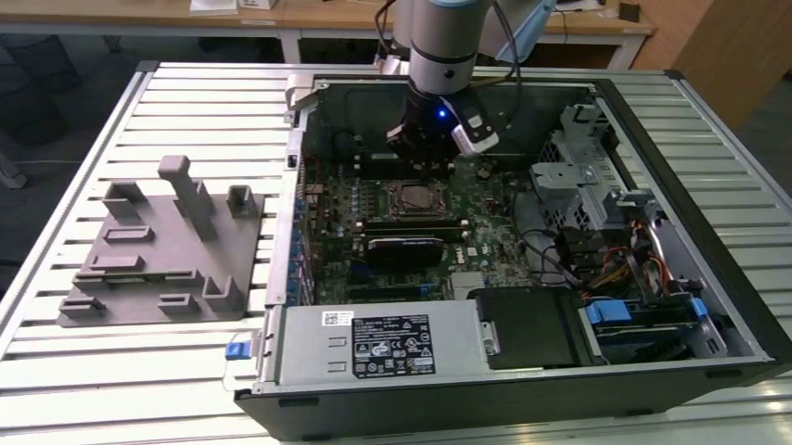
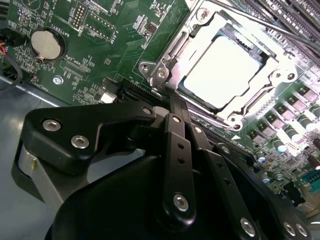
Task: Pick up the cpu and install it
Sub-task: 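Install the first cpu locking lever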
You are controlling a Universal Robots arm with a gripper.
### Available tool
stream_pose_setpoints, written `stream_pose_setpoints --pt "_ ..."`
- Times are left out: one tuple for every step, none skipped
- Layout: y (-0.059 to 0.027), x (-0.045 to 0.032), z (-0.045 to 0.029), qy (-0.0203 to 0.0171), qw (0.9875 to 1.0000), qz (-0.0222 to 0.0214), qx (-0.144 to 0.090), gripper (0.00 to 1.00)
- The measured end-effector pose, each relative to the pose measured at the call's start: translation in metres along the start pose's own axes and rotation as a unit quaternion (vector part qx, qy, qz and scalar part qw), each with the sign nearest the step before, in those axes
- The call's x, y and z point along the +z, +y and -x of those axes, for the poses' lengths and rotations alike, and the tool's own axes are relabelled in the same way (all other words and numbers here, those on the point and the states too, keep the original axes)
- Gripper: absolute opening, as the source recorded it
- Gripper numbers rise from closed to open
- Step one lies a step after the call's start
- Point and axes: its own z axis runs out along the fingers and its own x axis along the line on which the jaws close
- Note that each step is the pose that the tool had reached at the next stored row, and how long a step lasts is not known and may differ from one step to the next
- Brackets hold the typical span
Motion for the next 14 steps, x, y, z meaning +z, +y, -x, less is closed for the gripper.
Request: stream_pose_setpoints --pt "-0.0001 0.0000 0.0000 0.0001 1.0000 -0.0007 0.000 0.11" --pt "-0.0001 0.0000 0.0000 0.0001 1.0000 -0.0013 0.000 0.11" --pt "-0.0001 0.0000 0.0000 0.0000 1.0000 -0.0020 0.000 0.11" --pt "-0.0001 0.0000 0.0000 0.0001 1.0000 -0.0025 0.000 0.11" --pt "-0.0001 0.0002 0.0000 0.0001 1.0000 -0.0031 0.000 0.11" --pt "-0.0002 0.0006 -0.0001 0.0003 1.0000 -0.0044 0.000 0.11" --pt "-0.0003 0.0011 -0.0001 0.0004 1.0000 -0.0059 0.000 0.11" --pt "-0.0003 0.0017 -0.0001 0.0005 1.0000 -0.0070 0.000 0.11" --pt "-0.0003 0.0025 -0.0001 0.0005 1.0000 -0.0079 0.000 0.11" --pt "-0.0003 0.0033 -0.0001 0.0006 1.0000 -0.0086 0.000 0.11" --pt "-0.0003 0.0040 -0.0001 0.0006 1.0000 -0.0088 0.000 0.11" --pt "-0.0004 0.0047 -0.0001 0.0006 1.0000 -0.0089 0.000 0.11" --pt "-0.0005 0.0051 -0.0002 0.0005 1.0000 -0.0084 0.000 0.11" --pt "-0.0008 0.0050 -0.0003 0.0005 1.0000 -0.0060 0.000 0.11"
